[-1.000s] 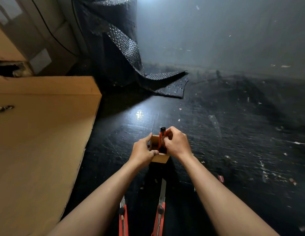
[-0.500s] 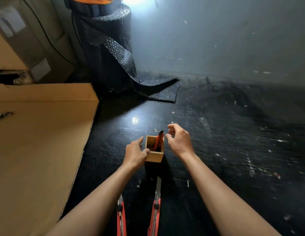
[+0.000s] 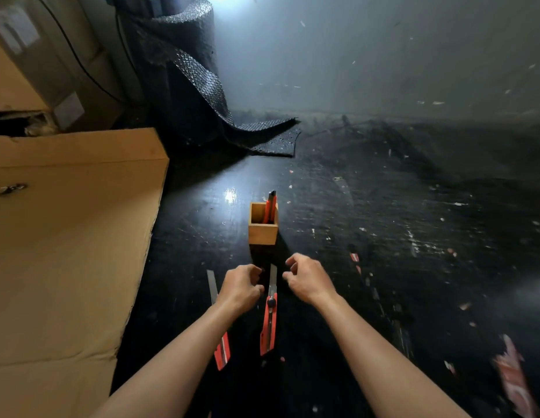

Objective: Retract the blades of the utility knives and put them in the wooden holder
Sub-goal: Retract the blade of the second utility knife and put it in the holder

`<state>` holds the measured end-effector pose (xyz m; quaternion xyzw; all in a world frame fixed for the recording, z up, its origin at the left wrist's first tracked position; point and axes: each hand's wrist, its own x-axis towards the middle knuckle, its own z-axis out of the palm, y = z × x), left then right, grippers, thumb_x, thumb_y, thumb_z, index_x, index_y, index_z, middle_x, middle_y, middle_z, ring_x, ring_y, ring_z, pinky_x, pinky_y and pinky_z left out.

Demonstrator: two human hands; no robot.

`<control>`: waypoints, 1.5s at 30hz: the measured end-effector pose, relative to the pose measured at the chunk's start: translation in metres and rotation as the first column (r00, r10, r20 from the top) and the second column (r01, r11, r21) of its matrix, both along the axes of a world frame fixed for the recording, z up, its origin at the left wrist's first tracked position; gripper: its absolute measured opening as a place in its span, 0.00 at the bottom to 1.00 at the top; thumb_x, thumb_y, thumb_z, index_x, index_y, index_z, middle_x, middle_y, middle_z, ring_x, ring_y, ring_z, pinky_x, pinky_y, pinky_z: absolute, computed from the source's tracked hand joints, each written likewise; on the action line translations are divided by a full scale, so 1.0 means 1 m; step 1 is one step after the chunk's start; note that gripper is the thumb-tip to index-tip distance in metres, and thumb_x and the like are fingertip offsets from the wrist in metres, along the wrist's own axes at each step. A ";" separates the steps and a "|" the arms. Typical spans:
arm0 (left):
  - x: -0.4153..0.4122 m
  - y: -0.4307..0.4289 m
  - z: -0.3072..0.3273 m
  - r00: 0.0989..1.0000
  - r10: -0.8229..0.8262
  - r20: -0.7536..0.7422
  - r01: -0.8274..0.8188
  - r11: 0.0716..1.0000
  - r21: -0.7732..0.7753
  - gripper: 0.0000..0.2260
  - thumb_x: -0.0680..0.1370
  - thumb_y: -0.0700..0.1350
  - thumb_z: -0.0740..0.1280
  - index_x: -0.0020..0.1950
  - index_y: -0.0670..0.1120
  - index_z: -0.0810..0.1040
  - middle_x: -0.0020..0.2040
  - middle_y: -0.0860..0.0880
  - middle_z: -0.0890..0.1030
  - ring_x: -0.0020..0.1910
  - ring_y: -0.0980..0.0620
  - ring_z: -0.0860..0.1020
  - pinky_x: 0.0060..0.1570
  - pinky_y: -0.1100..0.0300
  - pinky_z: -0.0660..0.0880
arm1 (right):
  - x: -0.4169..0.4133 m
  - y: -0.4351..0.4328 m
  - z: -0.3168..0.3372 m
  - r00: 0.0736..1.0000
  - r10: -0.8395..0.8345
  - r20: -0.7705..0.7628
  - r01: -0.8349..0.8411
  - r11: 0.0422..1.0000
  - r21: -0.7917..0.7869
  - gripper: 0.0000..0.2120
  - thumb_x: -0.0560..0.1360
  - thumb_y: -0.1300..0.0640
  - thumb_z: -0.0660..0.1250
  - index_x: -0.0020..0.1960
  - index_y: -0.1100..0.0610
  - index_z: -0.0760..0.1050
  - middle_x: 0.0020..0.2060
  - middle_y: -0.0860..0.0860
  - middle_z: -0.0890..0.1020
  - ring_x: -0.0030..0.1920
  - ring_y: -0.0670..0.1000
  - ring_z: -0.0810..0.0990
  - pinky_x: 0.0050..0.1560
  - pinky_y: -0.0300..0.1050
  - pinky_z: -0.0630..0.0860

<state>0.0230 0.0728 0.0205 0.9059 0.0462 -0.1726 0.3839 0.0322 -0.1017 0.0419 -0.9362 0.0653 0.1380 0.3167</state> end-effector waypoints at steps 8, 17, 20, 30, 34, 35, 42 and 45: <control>-0.050 -0.008 -0.035 0.973 -0.014 -0.232 0.005 0.999 -0.040 0.17 0.78 0.36 0.72 0.66 0.44 0.81 0.60 0.46 0.85 0.60 0.51 0.83 0.59 0.59 0.80 | -0.067 0.000 -0.048 0.931 0.064 -0.361 -0.065 0.998 0.008 0.19 0.77 0.52 0.69 0.68 0.51 0.73 0.58 0.51 0.82 0.51 0.49 0.82 0.54 0.51 0.81; -0.075 -0.018 -0.045 0.927 0.177 -0.331 -0.265 0.933 -0.244 0.14 0.78 0.36 0.71 0.62 0.47 0.82 0.50 0.53 0.85 0.50 0.54 0.84 0.55 0.55 0.83 | -0.105 0.015 -0.063 0.946 -0.080 -0.314 0.165 0.953 0.254 0.08 0.79 0.56 0.67 0.57 0.49 0.78 0.46 0.46 0.83 0.45 0.44 0.83 0.50 0.47 0.83; -0.073 -0.014 -0.038 0.926 0.181 -0.332 -0.291 0.901 -0.321 0.14 0.77 0.35 0.72 0.60 0.47 0.85 0.52 0.50 0.88 0.52 0.51 0.87 0.56 0.49 0.84 | -0.105 0.012 -0.054 0.963 -0.114 -0.243 0.184 0.939 0.290 0.08 0.78 0.58 0.68 0.56 0.49 0.78 0.46 0.45 0.83 0.45 0.42 0.83 0.47 0.42 0.82; -0.021 -0.009 0.060 0.982 0.167 -0.091 -0.189 0.798 -0.573 0.12 0.78 0.32 0.70 0.61 0.40 0.82 0.54 0.44 0.87 0.50 0.51 0.87 0.44 0.59 0.85 | -0.049 0.004 0.027 0.992 -0.098 0.074 0.051 0.877 0.477 0.08 0.75 0.57 0.73 0.52 0.50 0.79 0.45 0.49 0.87 0.45 0.46 0.86 0.48 0.52 0.85; 0.004 -0.004 0.112 0.988 0.153 -0.026 -0.132 0.736 -0.664 0.15 0.77 0.28 0.69 0.63 0.36 0.80 0.54 0.38 0.87 0.47 0.45 0.88 0.43 0.53 0.86 | -0.022 0.002 0.071 0.976 -0.079 0.202 -0.037 0.857 0.514 0.08 0.75 0.62 0.71 0.53 0.53 0.78 0.45 0.52 0.87 0.45 0.49 0.87 0.47 0.56 0.85; 0.010 -0.003 0.123 0.986 0.164 -0.012 -0.127 0.719 -0.684 0.17 0.77 0.27 0.69 0.64 0.36 0.79 0.54 0.37 0.87 0.45 0.44 0.88 0.43 0.51 0.86 | -0.017 0.002 0.083 0.969 -0.071 0.236 -0.063 0.853 0.518 0.09 0.75 0.63 0.71 0.53 0.54 0.78 0.45 0.52 0.87 0.45 0.50 0.87 0.48 0.56 0.85; 0.028 0.000 0.199 0.969 0.202 0.139 -0.030 0.659 -0.751 0.19 0.77 0.25 0.68 0.62 0.43 0.82 0.45 0.42 0.89 0.39 0.46 0.89 0.36 0.54 0.85 | 0.017 0.010 0.168 0.880 -0.091 0.467 -0.159 0.869 0.469 0.14 0.79 0.55 0.69 0.64 0.51 0.74 0.47 0.49 0.86 0.45 0.47 0.87 0.48 0.52 0.85; 0.033 -0.002 0.222 0.962 0.187 0.196 0.021 0.669 -0.743 0.19 0.76 0.24 0.68 0.61 0.41 0.83 0.45 0.42 0.89 0.39 0.47 0.88 0.38 0.54 0.86 | 0.030 0.012 0.205 0.806 -0.073 0.588 -0.193 0.906 0.377 0.14 0.80 0.55 0.67 0.66 0.47 0.74 0.52 0.46 0.82 0.50 0.47 0.83 0.52 0.46 0.82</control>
